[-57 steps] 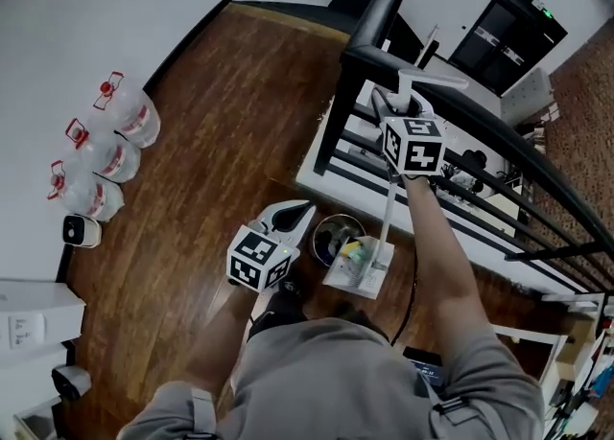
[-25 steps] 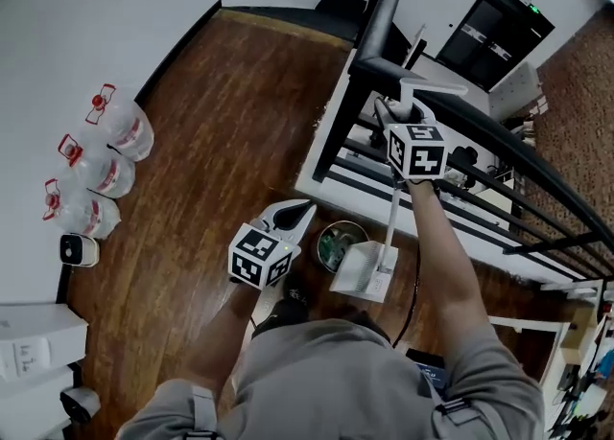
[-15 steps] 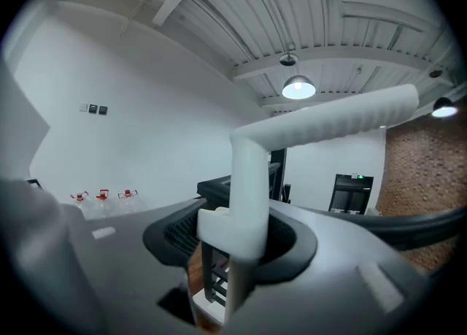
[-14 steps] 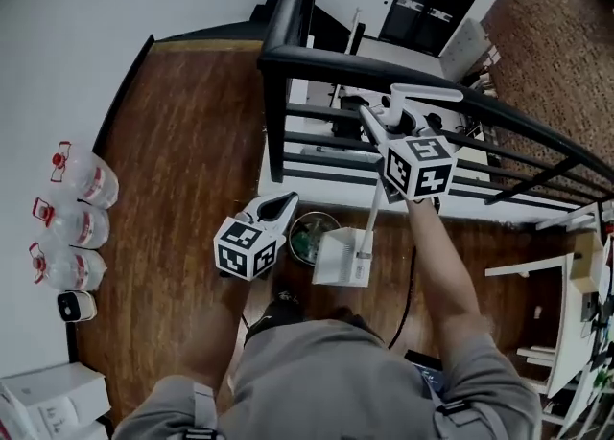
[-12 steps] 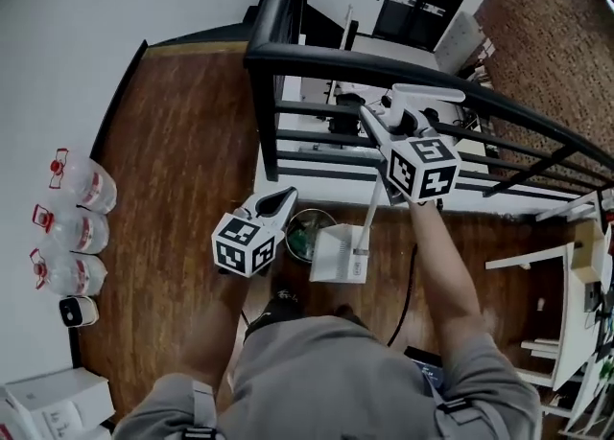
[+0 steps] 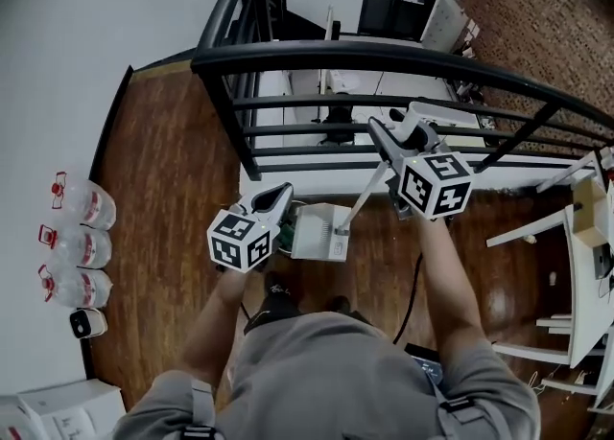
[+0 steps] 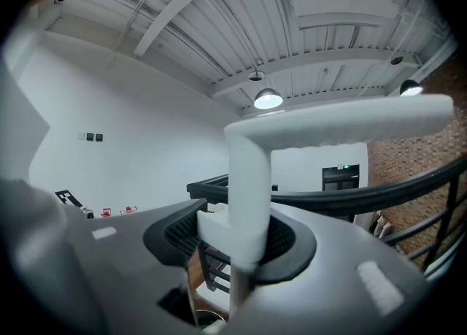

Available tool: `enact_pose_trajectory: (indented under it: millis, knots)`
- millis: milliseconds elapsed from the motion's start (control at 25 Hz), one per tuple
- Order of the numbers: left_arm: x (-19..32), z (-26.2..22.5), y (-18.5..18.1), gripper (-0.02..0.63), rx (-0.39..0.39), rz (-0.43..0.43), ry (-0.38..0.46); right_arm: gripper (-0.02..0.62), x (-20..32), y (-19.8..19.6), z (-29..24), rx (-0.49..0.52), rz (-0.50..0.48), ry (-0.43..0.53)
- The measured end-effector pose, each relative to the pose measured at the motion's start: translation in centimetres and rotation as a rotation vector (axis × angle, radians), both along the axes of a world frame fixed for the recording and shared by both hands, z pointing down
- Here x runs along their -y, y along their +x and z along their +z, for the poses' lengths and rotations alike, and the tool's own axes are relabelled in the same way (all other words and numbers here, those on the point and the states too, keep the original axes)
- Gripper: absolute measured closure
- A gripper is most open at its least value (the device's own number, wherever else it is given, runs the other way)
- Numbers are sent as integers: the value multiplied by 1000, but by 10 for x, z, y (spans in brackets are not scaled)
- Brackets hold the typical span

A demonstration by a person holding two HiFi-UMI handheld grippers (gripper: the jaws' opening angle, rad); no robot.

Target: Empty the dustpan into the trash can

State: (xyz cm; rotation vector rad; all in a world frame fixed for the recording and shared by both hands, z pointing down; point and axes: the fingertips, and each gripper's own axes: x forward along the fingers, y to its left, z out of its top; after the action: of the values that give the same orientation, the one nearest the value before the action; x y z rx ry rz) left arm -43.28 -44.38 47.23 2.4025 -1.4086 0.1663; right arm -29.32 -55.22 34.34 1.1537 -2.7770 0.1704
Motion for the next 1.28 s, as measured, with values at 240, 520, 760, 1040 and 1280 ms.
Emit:
enact_pose_trajectory:
  millis: [240,520,760,1040,1280]
  knots:
    - [-6,-5,44,601,5,2,12,413,-14,60,-15,31,48,37]
    - [-6,-2,96,601,15,38,3,413,-10,128,-22,36,135,74]
    - [-5,11,118,601,25,60,-23,413,6,168,29,-17,211,40]
    - [-5,28,129,601,39,71,-69,413,20,202,116,-73,255,-20]
    - [-10,56,140,601,62,83,-141,413,16,228,175,-85,304,-81]
